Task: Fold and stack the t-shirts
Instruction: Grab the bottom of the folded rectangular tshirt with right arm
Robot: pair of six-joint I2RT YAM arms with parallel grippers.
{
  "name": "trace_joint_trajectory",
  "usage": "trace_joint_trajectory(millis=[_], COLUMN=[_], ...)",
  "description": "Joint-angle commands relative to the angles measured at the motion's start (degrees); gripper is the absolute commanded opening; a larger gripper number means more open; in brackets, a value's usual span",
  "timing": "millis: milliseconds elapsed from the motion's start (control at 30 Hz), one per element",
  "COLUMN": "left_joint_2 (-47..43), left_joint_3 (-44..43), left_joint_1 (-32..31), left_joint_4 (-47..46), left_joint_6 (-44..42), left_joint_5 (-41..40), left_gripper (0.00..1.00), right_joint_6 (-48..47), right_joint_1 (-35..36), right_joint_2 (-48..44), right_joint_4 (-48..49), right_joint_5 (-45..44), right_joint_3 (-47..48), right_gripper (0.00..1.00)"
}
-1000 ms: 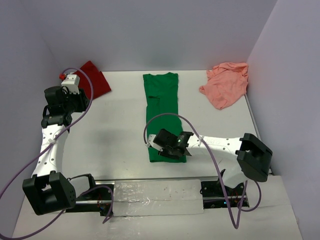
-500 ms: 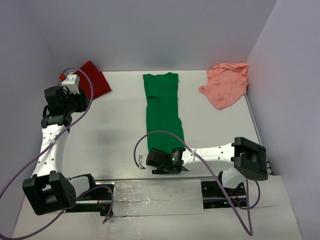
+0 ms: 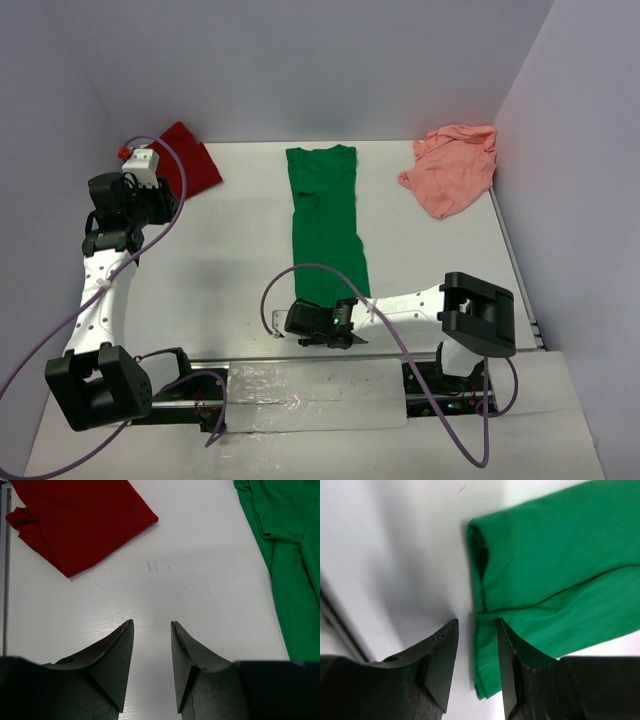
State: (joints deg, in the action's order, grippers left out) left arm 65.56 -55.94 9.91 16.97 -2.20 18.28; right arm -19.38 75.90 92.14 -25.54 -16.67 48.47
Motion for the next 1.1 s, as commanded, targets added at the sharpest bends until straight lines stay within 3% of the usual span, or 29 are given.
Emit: trace_joint_trajectory(millis=[0,233,433,567,1067], left_joint_2=[-1.5,-2.2,-2.1,-2.2,-2.7], left_joint_3=[0.0,0.3,0.0,-0.1,-0.3], left_joint_1=[0.5,0.5,0.5,0.6,0.6], left_joint_4=[-1.0,-1.0,-0.7,-0.5,0.5], left_joint_6=[-0.4,-0.7,-0.6,-0.5,-0.8], left_joint_5=[-0.5,-0.8,-0.4,-0.2,1.1], left_gripper=[0.44,0.45,0.45,0.45,0.44], right_joint_6=[0.6,1.9,2.9,2.8,4.4], right_joint_1=[-0.3,-3.7,-6.2,-7.2,-5.1], right_joint_2=[3.7,9.3,12.5,13.1,2.3], right_joint_4=[3.3,-1.2,-7.9,-10.2,-18.4], right_joint_5=[-1.5,-0.8,4.0,7.3,15.5], right_joint_3=[-0.3,3.5,7.0,7.7,15.9], right_gripper=[0.45,0.41,0.29,0.0,0.0])
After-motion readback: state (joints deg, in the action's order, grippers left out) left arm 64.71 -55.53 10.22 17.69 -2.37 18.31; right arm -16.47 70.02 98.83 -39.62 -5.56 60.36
